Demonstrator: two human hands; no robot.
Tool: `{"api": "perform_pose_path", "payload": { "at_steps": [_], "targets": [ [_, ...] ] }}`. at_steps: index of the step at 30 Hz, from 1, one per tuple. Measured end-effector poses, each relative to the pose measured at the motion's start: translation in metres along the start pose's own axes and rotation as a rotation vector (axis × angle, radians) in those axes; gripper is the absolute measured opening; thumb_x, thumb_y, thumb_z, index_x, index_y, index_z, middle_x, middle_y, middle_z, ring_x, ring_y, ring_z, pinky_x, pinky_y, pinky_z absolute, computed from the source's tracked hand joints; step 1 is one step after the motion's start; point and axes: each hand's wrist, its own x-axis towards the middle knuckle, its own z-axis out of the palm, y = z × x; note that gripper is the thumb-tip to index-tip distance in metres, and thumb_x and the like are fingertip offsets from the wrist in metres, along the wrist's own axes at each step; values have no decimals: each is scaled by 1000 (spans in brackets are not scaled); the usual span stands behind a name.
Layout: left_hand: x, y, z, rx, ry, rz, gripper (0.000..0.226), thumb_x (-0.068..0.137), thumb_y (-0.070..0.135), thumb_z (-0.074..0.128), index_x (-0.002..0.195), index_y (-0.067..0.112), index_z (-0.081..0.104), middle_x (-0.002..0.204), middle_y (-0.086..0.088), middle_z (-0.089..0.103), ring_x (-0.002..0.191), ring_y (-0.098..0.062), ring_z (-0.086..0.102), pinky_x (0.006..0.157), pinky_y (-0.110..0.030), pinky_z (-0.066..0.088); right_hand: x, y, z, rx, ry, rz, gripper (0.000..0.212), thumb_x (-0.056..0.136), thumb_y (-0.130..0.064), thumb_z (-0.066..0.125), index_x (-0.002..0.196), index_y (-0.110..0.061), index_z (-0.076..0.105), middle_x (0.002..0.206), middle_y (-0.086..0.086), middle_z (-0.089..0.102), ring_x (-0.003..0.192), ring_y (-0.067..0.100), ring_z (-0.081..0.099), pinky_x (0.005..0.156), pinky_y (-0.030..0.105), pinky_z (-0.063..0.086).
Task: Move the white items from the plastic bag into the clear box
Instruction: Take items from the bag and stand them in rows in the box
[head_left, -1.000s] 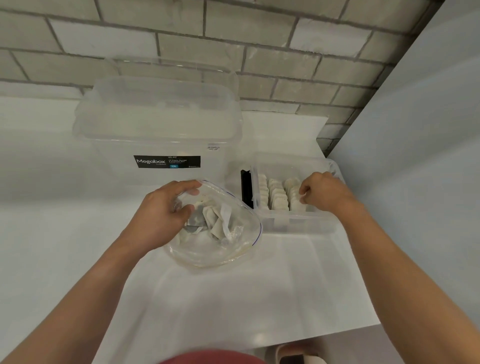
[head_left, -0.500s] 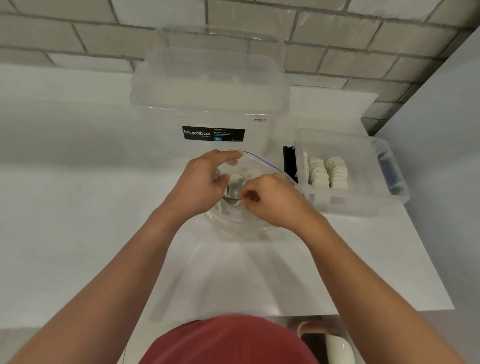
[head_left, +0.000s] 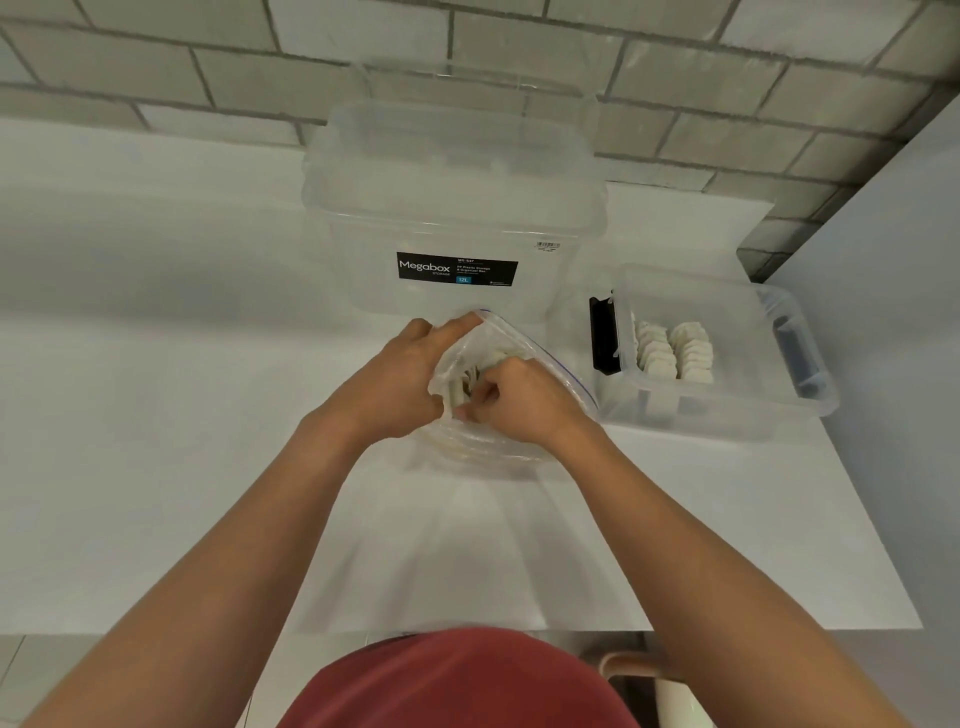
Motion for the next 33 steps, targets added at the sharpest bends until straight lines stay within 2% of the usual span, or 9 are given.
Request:
{"api": "perform_pose_path", "payload": {
  "at_steps": [4, 7, 10, 13, 18, 22, 25, 28, 33],
  "targets": [
    [-5, 0, -1, -38, -31, 14, 99, 79, -1, 62, 150, 51, 18, 113, -2, 46, 97, -17, 55, 62, -12, 39, 0, -15, 13, -93, 76, 33, 8, 86, -31, 68, 86, -25, 73, 85, -10, 69, 76, 13, 59, 53, 25, 36],
    [-8, 1, -4, -93, 26, 83, 94, 75, -7, 57, 149, 44, 30, 116, 7, 48, 109, -9, 48, 76, -7, 39, 0, -15, 17, -81, 122, 76, 11, 84, -27, 61, 85, -26, 73, 86, -9, 71, 82, 19, 64, 61, 29, 47],
    [-10, 3, -7, -158, 62, 102, 85, 77, -8, 56, 145, 40, 39, 116, 21, 45, 107, 2, 45, 83, -2, 35, -2, -18, 17, -48, 95, 121, 19, 79, -41, 64, 78, -23, 70, 80, -8, 70, 78, 18, 64, 69, 34, 53],
    [-9, 3, -6, -129, 72, 105, 78, 79, -4, 56, 140, 43, 46, 125, 8, 44, 112, -8, 48, 86, -6, 36, -4, -22, 20, -12, 71, 127, 19, 84, -40, 62, 82, -22, 69, 83, -6, 71, 82, 19, 65, 74, 39, 56],
    [-8, 1, -6, -61, 60, 123, 59, 83, -2, 59, 119, 45, 62, 119, 6, 42, 102, -6, 48, 79, -5, 35, -23, -20, 3, -73, 151, 67, 9, 82, -32, 58, 79, -24, 61, 88, -6, 70, 87, 25, 63, 75, 37, 53],
    [-5, 4, -5, -22, 52, 72, 41, 82, 21, 76, 115, 41, 66, 117, 5, 45, 98, -12, 53, 81, -16, 41, -48, -13, -26, -188, 189, -71, 15, 89, -20, 55, 96, -25, 67, 90, -6, 70, 91, 26, 62, 76, 34, 49],
    [-4, 11, -4, -57, 15, 33, 50, 70, 41, 86, 116, 40, 66, 115, 7, 45, 95, -10, 54, 75, -13, 40, -60, -10, -46, -227, 175, -170, 22, 95, -15, 54, 107, -23, 71, 102, -5, 67, 98, 23, 62, 83, 38, 50],
    [-3, 20, -4, -84, -16, 42, 55, 66, 47, 87, 116, 39, 66, 114, 7, 46, 96, -8, 53, 77, -11, 40, -64, -8, -64, -222, 145, -243, 23, 98, -13, 55, 109, -22, 73, 103, -4, 64, 94, 18, 59, 82, 38, 50],
    [1, 28, -1, -123, -41, 56, 41, 72, 48, 83, 110, 36, 71, 112, 4, 50, 98, -10, 55, 82, -17, 43, -61, -5, -81, -150, 147, -281, 20, 98, -15, 60, 106, -27, 74, 99, -7, 64, 78, -2, 52, 73, 19, 41]
  ]
}}
